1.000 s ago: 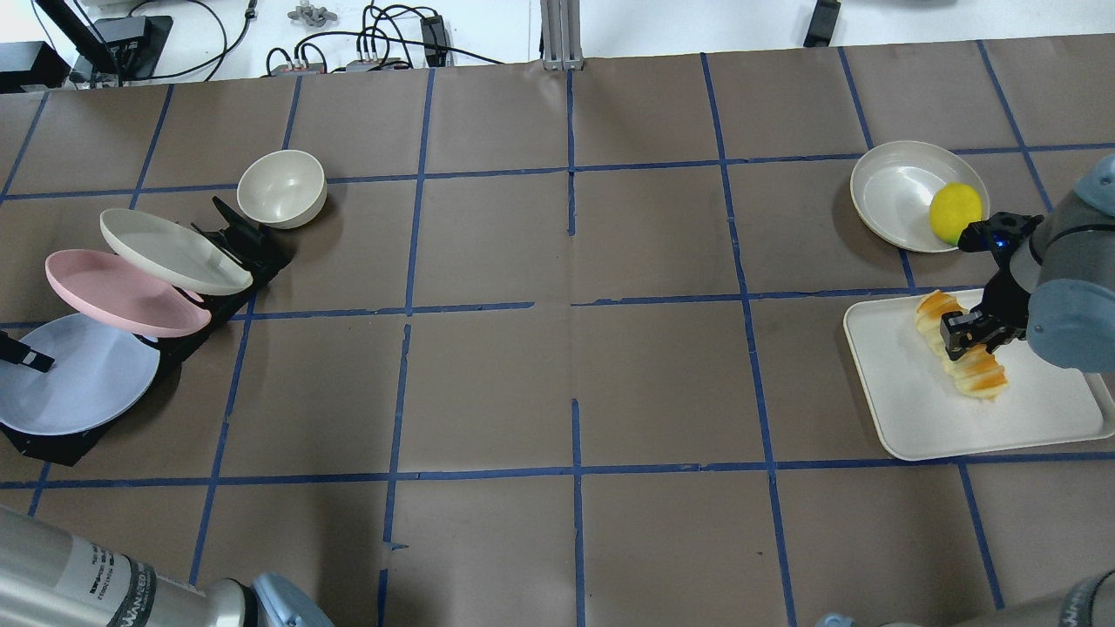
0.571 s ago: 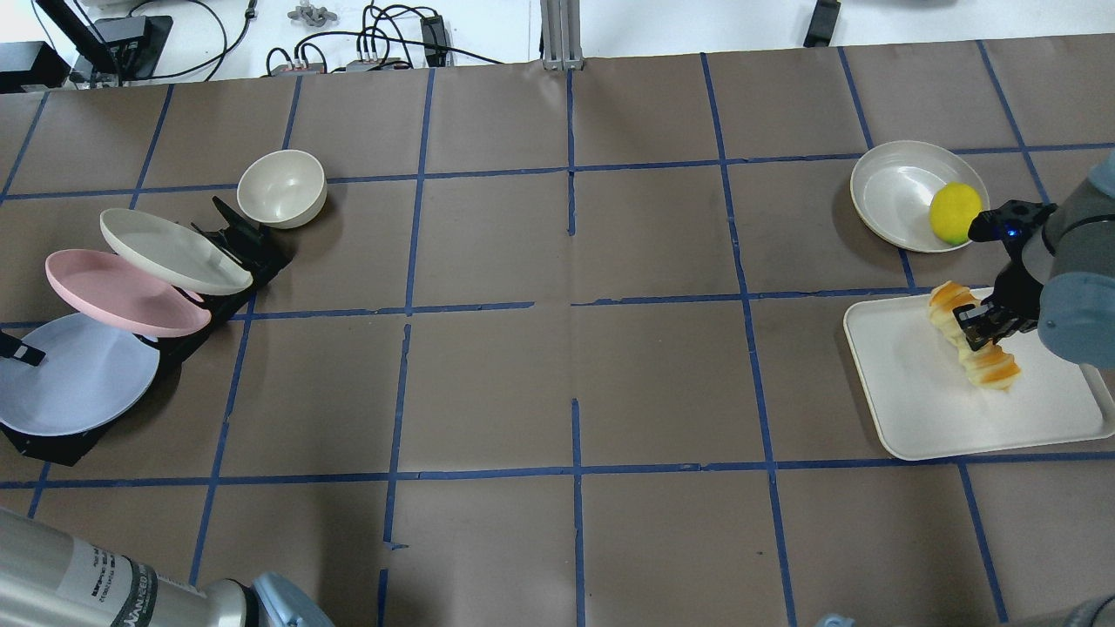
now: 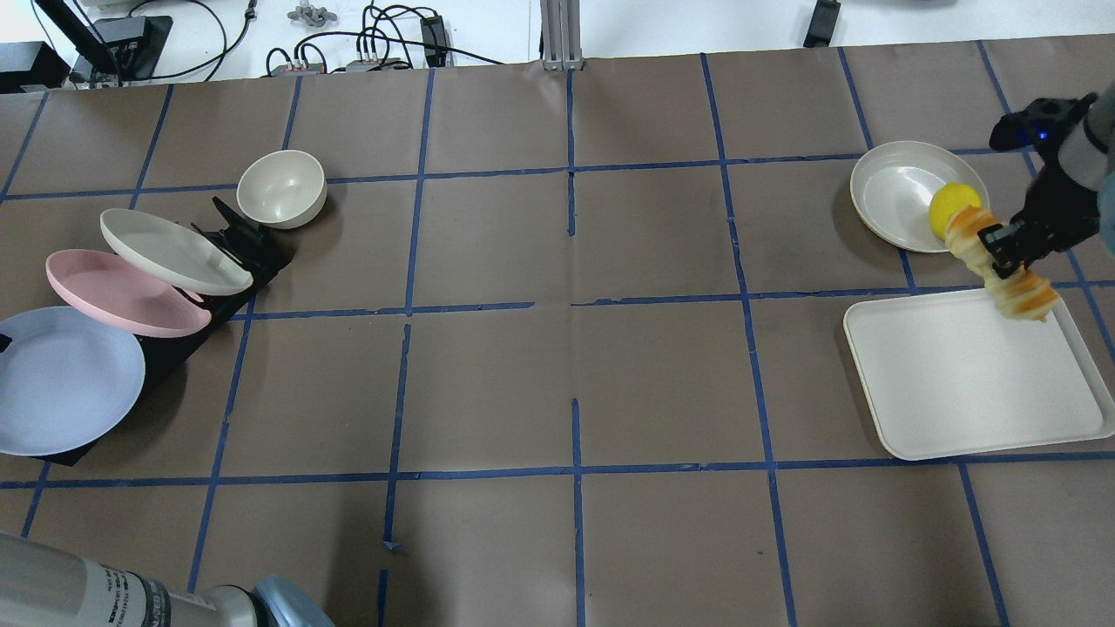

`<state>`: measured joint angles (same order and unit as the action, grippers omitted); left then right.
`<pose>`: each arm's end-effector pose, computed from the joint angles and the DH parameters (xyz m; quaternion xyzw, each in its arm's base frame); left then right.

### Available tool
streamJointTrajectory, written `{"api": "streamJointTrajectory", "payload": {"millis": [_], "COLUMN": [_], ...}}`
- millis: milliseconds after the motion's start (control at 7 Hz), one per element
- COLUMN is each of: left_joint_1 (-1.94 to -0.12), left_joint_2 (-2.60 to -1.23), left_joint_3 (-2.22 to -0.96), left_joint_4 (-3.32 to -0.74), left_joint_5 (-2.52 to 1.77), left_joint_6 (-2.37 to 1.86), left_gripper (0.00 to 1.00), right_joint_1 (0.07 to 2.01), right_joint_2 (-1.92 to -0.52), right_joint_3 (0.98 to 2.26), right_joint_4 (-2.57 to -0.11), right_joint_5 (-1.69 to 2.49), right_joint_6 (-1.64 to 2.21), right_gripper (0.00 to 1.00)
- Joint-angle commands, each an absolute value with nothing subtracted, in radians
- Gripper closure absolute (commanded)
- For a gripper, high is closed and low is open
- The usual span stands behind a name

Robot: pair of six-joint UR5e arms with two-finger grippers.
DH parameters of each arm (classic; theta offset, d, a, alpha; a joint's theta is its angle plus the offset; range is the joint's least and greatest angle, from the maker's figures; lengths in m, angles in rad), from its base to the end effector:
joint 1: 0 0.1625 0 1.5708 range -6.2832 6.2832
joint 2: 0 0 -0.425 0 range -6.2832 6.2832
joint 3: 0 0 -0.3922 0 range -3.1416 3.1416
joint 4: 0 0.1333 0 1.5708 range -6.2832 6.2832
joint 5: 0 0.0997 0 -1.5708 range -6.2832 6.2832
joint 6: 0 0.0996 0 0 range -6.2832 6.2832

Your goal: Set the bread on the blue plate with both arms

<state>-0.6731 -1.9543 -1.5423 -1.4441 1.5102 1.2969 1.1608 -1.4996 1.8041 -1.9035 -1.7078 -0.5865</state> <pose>0.3834 -0.4838 0.3009 -0.1935 -0.9740 -0.0251 0.1151 -0.0922 -0.5125 0.3730 0.0870 -0.9938 -0.0204 0.0668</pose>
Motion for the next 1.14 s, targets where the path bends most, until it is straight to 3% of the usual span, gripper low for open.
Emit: {"api": "streamJointTrajectory", "payload": {"millis": [0, 429, 1000], "left_joint_1": [-0.669, -0.739, -1.142], "left_joint_2": [-1.829, -1.711, -1.723], "left_joint_3": [-1.531, -1.586, -1.647], "left_joint_4": [-1.575, -1.695, -1.663], "left_joint_5": [1.549, 1.508, 1.266], "left_joint_6": [1.295, 1.119, 0.589], "left_gripper": [0.99, 0.99, 0.99], "right_joint_1": [1.259, 1.483, 1.607], "right_joint_2": [-1.514, -1.484, -1.419], "right_joint_3": [1.547, 1.384, 1.282], "right_joint_4": [-1.598, -1.424, -1.313], "right_joint_5": [-1.733, -1.691, -1.644], "right_joint_6": [-0.447, -0.095, 0.057], "right_gripper": [0.91, 0.90, 0.90]}}
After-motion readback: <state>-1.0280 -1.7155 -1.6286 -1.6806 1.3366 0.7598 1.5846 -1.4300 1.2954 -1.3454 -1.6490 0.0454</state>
